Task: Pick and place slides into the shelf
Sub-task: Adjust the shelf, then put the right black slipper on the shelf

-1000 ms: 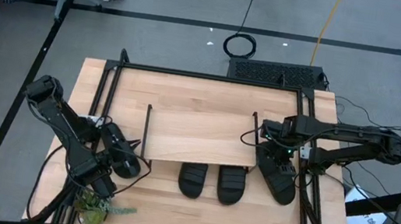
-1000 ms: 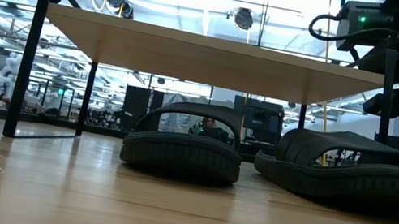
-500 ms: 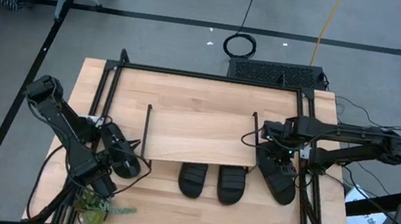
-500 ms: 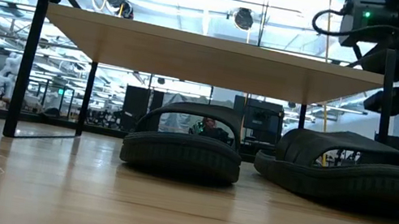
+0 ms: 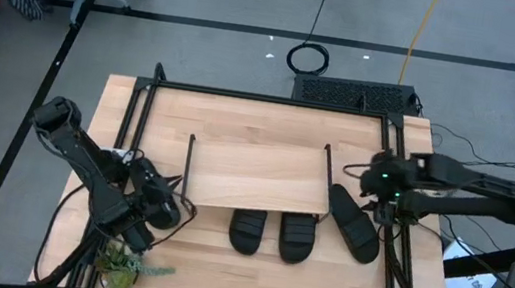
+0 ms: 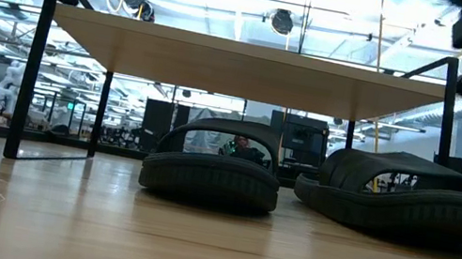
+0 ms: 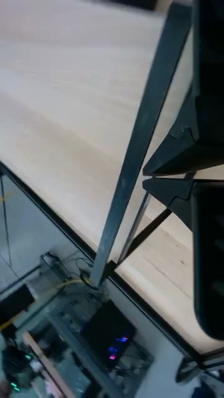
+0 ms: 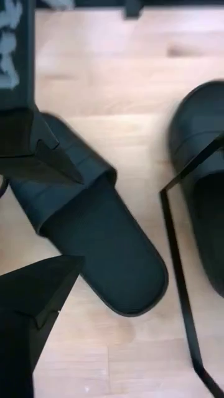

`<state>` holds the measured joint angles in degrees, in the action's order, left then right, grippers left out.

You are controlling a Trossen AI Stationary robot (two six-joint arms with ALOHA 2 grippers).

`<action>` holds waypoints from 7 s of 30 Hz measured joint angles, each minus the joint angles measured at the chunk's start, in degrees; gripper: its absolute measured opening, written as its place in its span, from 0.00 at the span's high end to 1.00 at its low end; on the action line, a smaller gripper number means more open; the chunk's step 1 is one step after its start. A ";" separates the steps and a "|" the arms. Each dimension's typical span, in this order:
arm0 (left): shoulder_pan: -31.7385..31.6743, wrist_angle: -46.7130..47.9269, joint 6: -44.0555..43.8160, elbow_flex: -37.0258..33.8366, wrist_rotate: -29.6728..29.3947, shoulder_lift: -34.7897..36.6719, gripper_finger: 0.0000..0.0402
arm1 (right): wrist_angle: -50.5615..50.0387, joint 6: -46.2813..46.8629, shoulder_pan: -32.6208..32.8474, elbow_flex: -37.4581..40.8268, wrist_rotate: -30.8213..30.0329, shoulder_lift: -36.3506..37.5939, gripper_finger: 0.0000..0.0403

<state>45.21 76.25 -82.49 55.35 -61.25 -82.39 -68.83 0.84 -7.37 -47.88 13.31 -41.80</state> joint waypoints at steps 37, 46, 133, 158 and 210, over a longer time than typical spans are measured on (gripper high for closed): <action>-4.65 -1.34 7.45 2.25 14.89 0.04 0.95 | -8.01 9.10 6.79 2.49 3.38 16.97 0.74; -0.64 -1.50 6.31 2.25 13.36 0.01 0.95 | 0.94 3.62 8.25 2.49 3.48 17.00 0.74; 1.32 -3.34 20.14 2.27 1.19 0.00 0.95 | 30.97 100.83 74.92 2.43 -63.12 -35.96 1.00; 1.33 -3.04 34.79 2.27 -0.26 0.00 0.95 | 21.63 102.72 73.08 2.40 -29.69 -34.65 1.00; 1.33 -2.99 21.97 2.27 5.84 0.00 0.95 | -11.24 57.88 68.74 -10.40 -28.46 -59.17 0.44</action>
<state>46.53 73.25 -60.52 57.63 -55.41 -82.39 -80.07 58.72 61.37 -58.28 -15.14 -100.97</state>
